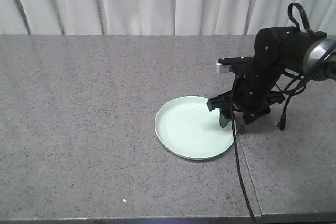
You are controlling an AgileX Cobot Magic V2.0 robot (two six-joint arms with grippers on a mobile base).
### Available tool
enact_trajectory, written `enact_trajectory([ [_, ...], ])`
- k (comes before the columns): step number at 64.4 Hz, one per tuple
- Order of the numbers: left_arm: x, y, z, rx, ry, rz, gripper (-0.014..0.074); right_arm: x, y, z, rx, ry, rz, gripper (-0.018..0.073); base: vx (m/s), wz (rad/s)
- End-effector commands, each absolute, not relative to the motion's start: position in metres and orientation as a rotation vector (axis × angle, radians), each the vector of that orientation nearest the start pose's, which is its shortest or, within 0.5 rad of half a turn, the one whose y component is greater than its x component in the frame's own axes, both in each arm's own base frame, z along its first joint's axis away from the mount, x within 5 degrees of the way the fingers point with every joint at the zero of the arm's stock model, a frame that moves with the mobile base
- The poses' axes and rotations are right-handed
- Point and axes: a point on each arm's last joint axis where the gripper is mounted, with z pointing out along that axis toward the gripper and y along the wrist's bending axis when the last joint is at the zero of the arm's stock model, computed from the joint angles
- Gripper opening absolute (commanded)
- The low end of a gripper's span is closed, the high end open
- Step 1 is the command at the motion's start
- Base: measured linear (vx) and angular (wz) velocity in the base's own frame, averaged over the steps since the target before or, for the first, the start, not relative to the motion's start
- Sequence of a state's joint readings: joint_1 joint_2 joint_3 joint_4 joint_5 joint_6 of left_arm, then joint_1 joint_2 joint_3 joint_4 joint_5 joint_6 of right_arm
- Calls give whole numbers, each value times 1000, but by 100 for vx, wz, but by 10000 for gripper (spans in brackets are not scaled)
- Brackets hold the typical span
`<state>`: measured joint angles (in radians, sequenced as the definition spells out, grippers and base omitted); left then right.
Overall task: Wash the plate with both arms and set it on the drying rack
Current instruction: 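Close the right gripper on the plate rim and lift it upright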
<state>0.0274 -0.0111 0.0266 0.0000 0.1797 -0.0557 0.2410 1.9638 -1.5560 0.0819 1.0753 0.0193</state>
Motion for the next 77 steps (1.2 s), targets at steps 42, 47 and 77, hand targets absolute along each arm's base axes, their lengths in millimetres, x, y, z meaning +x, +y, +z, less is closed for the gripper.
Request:
enact_trajectory([
  [42, 56, 2, 191, -75, 1605, -30, -5, 389, 100, 256, -279, 2797, 192, -9, 0, 0],
  [47, 56, 2, 191, -75, 1605, -30, -5, 383, 98, 261, -266, 2733, 197, -9, 0, 0],
  [77, 56, 2, 191, -75, 1605, -30, -5, 314, 84, 288, -266, 2313, 249, -9, 0, 0],
])
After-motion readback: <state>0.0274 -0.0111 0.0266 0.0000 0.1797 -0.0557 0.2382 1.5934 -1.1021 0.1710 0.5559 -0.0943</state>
